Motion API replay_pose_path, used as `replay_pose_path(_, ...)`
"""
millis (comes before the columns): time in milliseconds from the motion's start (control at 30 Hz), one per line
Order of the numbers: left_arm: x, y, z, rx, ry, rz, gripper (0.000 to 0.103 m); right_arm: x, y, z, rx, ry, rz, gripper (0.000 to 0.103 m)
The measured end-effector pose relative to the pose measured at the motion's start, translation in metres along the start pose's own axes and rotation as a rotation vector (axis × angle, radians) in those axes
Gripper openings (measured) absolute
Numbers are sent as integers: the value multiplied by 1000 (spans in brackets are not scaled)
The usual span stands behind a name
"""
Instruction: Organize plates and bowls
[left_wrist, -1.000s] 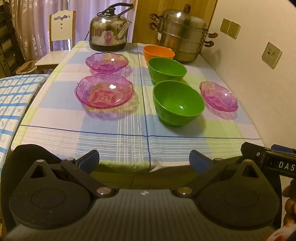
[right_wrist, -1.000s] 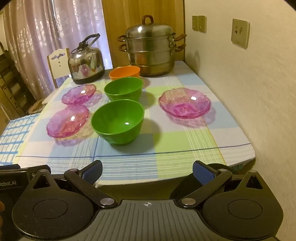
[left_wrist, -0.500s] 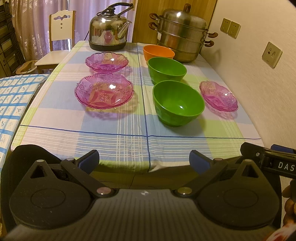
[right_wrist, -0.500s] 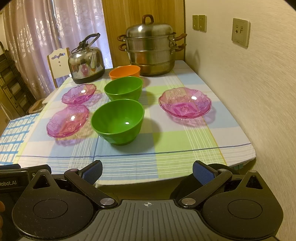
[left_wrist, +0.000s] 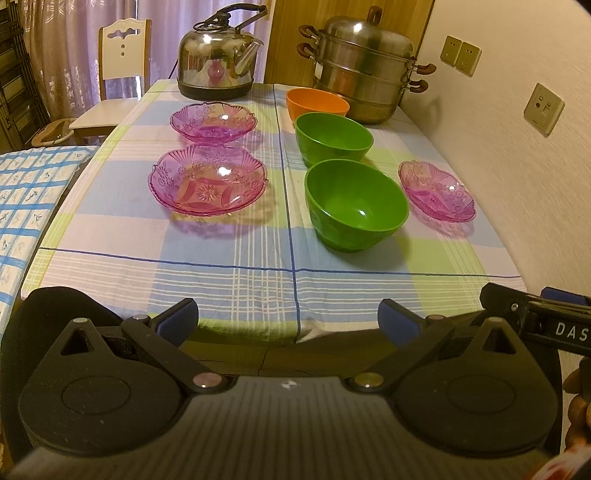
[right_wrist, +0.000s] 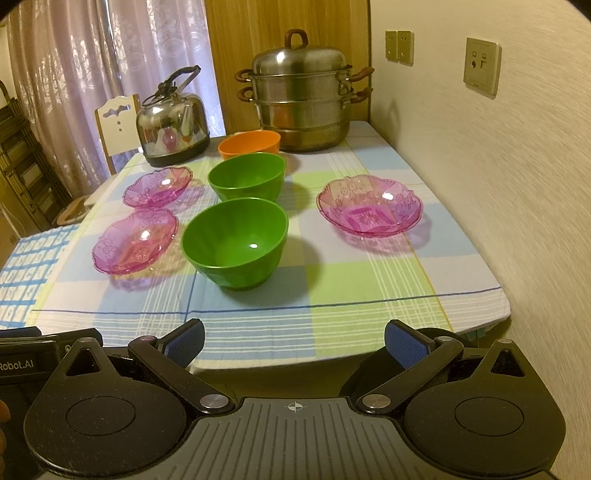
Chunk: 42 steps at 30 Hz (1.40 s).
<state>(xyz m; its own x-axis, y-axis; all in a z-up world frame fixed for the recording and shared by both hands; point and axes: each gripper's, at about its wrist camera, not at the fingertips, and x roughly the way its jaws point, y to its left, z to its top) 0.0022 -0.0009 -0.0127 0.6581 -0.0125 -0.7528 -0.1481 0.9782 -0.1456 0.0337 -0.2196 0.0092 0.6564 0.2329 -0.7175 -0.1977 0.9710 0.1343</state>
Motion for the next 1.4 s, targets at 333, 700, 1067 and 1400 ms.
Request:
replay_pose_path(333,2,0,-1,-2,3,-1,103,1,0,-1,-2,1,-3,103)
replay_pose_path(700,2,0,-1,-2,4,-2,103,2,0,-3,1,3,-2,103)
replay_pose_path(1067,3,0,-2,-3,4,-2,103,3,0,-3,2,5,-2,103)
replay_pose_path(1400,4,0,-4,-6,5,-3,103,3,1,-6,3,8,0,103)
